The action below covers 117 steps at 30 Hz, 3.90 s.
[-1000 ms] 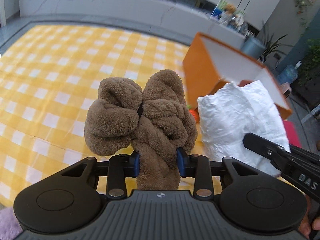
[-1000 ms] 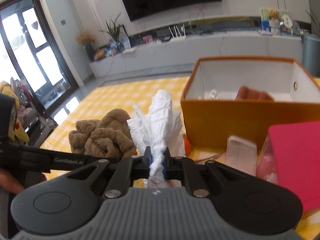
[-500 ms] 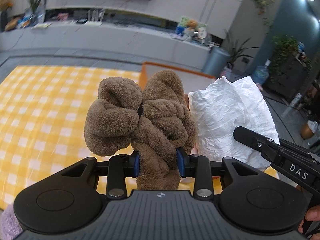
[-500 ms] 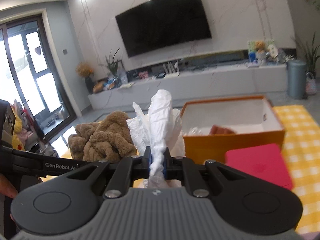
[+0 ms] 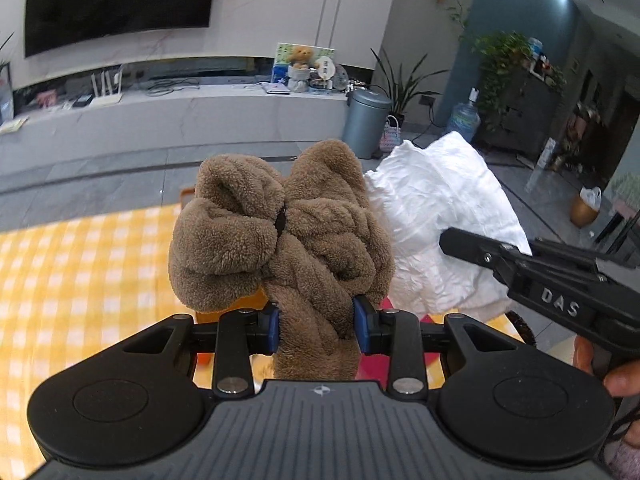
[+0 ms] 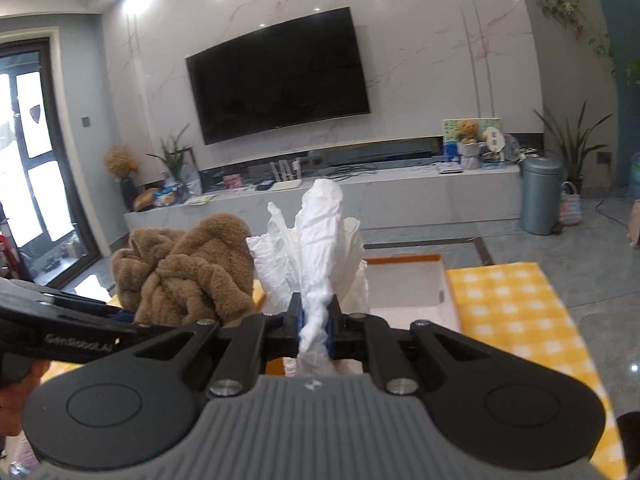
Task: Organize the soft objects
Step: 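Carry the brown towel and white cloth over the orange box with both grippers, then lower both grippers into the orange box and open them, then move both grippers back over the table toward the yellow cloth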
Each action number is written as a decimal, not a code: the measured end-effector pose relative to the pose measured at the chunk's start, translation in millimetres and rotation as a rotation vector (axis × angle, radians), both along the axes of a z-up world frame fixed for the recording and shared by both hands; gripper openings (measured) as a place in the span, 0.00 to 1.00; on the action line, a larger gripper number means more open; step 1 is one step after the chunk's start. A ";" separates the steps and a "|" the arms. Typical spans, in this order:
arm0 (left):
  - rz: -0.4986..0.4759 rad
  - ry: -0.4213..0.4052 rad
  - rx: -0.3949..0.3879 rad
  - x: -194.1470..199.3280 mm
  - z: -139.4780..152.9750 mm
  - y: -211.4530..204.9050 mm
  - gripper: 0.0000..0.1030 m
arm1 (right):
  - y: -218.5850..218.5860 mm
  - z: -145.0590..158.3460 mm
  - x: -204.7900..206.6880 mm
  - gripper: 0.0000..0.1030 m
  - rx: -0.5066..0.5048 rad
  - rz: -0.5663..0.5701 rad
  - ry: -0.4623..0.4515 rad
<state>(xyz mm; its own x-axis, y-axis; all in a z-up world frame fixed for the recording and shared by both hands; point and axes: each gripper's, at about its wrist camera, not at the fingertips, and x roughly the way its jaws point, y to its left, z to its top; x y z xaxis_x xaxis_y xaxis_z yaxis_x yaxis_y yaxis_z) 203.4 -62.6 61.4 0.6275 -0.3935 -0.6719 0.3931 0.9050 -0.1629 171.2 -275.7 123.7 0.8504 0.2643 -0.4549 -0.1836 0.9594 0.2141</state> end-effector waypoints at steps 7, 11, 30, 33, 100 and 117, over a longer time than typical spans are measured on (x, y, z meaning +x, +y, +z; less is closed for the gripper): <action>-0.013 0.022 0.047 40.8 -9.7 -26.4 0.38 | -24.6 -8.0 62.9 0.08 -0.049 -0.029 0.023; -0.013 0.038 0.056 70.4 -18.5 -30.9 0.38 | -33.5 -23.2 106.4 0.08 -0.062 -0.031 0.057; -0.018 0.282 0.022 167.6 -117.1 -23.1 0.38 | -38.9 -144.8 234.6 0.08 -0.215 -0.028 0.326; -0.017 0.278 0.026 171.6 -119.8 -23.7 0.38 | -37.6 -155.6 242.0 0.08 -0.241 -0.019 0.357; 0.179 0.124 0.105 -95.2 -134.2 107.4 0.69 | 89.9 -185.7 -52.7 0.62 -0.240 0.034 0.384; 0.183 0.214 0.074 -74.0 -150.1 114.8 0.69 | 124.1 -222.2 -23.8 0.25 -0.297 0.151 0.418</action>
